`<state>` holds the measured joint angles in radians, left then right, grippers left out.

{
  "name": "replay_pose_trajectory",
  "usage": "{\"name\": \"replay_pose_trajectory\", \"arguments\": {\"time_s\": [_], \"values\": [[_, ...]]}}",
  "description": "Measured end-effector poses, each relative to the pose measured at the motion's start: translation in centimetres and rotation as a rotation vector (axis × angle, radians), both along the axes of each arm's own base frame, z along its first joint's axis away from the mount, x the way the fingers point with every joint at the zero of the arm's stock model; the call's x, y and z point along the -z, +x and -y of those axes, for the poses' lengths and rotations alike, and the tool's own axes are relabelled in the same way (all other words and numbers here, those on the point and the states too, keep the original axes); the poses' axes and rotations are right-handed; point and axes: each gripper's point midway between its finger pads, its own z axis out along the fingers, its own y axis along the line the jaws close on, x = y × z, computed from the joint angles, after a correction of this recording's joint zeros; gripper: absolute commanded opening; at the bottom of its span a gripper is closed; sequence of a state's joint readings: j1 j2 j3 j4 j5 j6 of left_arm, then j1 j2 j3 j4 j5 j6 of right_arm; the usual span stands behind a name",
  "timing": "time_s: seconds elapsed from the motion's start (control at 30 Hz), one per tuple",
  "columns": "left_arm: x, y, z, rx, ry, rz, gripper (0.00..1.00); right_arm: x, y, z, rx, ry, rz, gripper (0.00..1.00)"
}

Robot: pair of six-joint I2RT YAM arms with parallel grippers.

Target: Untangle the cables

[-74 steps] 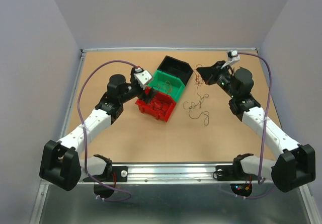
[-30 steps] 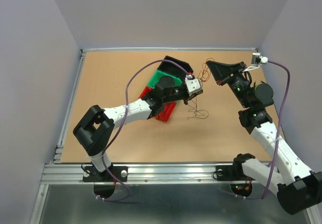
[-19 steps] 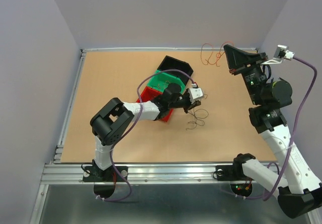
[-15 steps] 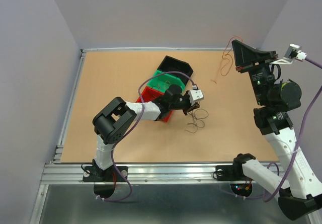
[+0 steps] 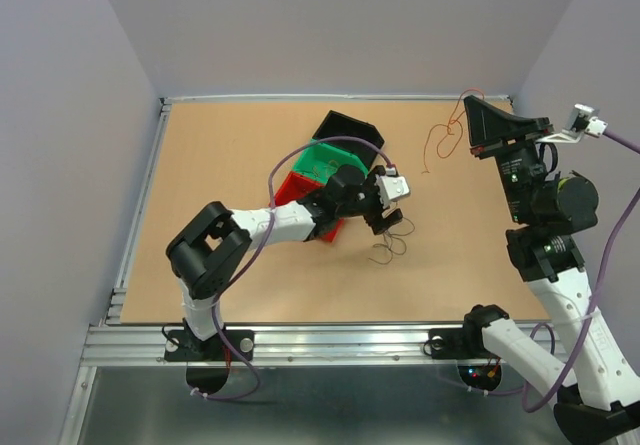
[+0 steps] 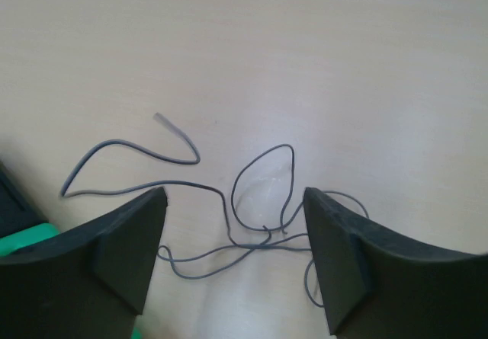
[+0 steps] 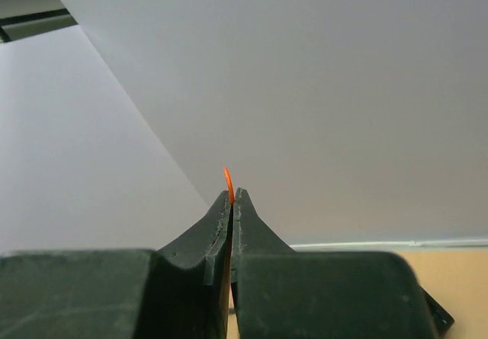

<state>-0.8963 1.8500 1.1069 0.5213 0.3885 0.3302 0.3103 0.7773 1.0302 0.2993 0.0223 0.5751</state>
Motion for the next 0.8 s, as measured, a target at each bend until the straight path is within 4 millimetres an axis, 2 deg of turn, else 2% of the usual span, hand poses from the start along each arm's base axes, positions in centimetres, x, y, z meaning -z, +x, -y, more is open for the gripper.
{"name": "replay_pose_trajectory", "arguments": {"time_s": [0.1,0.23,0.33,0.43,0.53,0.7,0.73,0.8], "values": [[-3.3,0.0,-0.8,-0.021,-0.021,0.05,0.91,1.2,0.5,-0.4,-0.009,-0.018,-0.027,0.0],[-9.4,0.1,-2.3,-0.058,-0.089,0.151,0.94,2.8,1.5,-1.3,-0.038,-0.053,-0.068,0.0],[-12.3,0.5,-3.8,-0.088,-0.121,0.185,0.94,3.8,2.3,-2.2,-0.068,-0.083,-0.092,0.01],[-13.3,1.9,-6.2,-0.138,-0.114,0.184,0.94,4.9,3.2,-3.3,-0.104,-0.113,-0.118,0.01],[-13.4,3.2,-10.0,-0.215,-0.11,0.175,0.96,6.1,4.1,-4.8,-0.166,-0.152,-0.135,0.01],[-14.2,4.9,-18.0,-0.421,-0.143,0.196,0.99,10.3,6.8,-8.1,-0.302,-0.217,-0.211,0.01],[-14.5,5.1,-19.3,-0.466,-0.156,0.207,0.99,11.5,7.4,-8.8,-0.336,-0.23,-0.236,0.01],[-15.4,5.5,-20.7,-0.53,-0.183,0.231,0.99,13.3,8.6,-9.9,-0.383,-0.247,-0.27,0.01]]}}
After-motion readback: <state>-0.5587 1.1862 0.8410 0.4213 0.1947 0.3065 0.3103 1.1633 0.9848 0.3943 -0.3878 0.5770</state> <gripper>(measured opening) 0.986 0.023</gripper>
